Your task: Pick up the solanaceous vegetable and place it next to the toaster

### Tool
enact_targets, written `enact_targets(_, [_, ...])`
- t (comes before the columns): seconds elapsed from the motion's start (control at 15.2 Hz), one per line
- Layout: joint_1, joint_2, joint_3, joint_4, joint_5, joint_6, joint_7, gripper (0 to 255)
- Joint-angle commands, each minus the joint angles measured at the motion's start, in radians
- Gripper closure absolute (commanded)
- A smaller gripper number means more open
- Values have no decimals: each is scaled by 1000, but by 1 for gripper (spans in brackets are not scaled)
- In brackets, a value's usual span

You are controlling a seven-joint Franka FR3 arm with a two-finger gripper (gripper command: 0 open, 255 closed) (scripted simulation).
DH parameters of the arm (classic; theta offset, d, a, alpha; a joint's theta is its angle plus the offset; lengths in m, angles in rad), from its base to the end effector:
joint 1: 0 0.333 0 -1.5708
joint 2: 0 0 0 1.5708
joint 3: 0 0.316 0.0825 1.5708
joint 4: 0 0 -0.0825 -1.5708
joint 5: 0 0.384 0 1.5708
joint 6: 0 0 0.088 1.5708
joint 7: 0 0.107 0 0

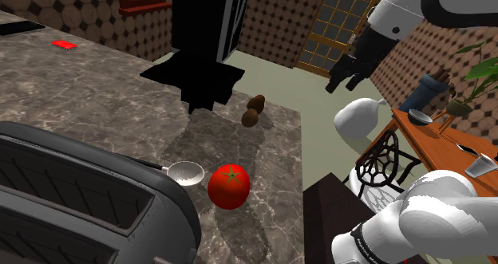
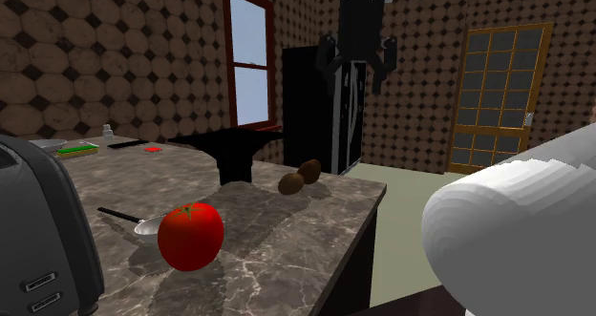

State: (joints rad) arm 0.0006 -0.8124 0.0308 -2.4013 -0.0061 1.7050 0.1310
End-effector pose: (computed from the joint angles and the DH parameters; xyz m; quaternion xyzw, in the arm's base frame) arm 0.3125 0.0120 0.5895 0.9968 -0.0536 0.0588 0.0097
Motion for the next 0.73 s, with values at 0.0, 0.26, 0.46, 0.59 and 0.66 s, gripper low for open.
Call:
enact_targets(0.0, [0,0,0,0,0,0,0,0])
enact_targets(0.26, [-12,60,26,-79,41,167,89,0])
enact_targets(0.46, [-21,125,48,-121,70,297,153,0])
enact_targets(0.59, [-26,177,62,-140,89,386,194,0])
enact_targets(0.66, [-29,206,70,-148,98,430,215,0])
